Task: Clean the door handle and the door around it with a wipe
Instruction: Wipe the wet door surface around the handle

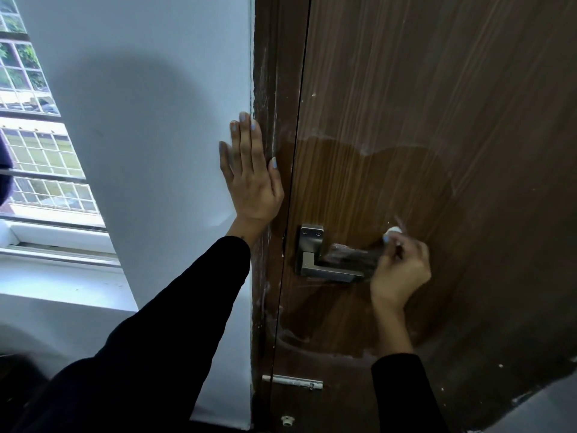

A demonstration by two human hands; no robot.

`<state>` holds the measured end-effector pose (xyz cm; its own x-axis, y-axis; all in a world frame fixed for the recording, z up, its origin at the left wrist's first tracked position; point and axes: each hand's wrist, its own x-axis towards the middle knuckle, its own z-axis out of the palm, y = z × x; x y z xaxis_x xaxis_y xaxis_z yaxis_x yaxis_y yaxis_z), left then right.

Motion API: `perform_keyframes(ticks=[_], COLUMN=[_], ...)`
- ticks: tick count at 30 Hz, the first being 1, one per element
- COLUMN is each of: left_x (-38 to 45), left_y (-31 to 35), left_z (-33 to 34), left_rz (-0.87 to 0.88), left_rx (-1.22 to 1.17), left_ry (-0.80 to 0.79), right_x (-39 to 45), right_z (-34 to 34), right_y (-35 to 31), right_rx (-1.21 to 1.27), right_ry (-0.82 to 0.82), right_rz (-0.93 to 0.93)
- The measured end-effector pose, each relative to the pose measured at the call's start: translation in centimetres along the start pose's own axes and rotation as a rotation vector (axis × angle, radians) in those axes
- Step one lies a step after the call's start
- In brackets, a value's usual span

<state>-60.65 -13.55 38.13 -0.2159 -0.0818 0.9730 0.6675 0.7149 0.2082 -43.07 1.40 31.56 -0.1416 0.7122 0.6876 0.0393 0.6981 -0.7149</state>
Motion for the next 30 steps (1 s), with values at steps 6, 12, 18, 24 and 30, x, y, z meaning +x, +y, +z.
perform_keyframes(ticks=[6, 12, 18, 24, 30], left_x=[0.0, -0.1, 0.0, -0.1, 0.0], left_y=[-0.1, -0.1, -0.2, -0.2, -0.2], left_z=[-0.1, 0.0, 0.0, 0.1, 0.0], left_rz=[0.015, 0.013, 0.011, 0.017, 0.018], left_rx=[-0.022, -0.026, -0.028, -0.023, -0.034], left_ry=[0.005, 0.006, 0.007, 0.014, 0.009], right_x=[-0.9, 0.9, -1.1, -0.1, -1.5], right_z=[0.9, -0.4, 0.6, -0.7, 0.4], right_y=[-1.0, -0.4, -1.2, 0.3, -1.2], right_rx=[0.005, 0.050, -0.030, 0.036, -0.033], right_ry=[-0.167, 0.090, -0.210, 0.050, -0.268], right_rz=[-0.200, 0.021, -0.225, 0.166, -0.009])
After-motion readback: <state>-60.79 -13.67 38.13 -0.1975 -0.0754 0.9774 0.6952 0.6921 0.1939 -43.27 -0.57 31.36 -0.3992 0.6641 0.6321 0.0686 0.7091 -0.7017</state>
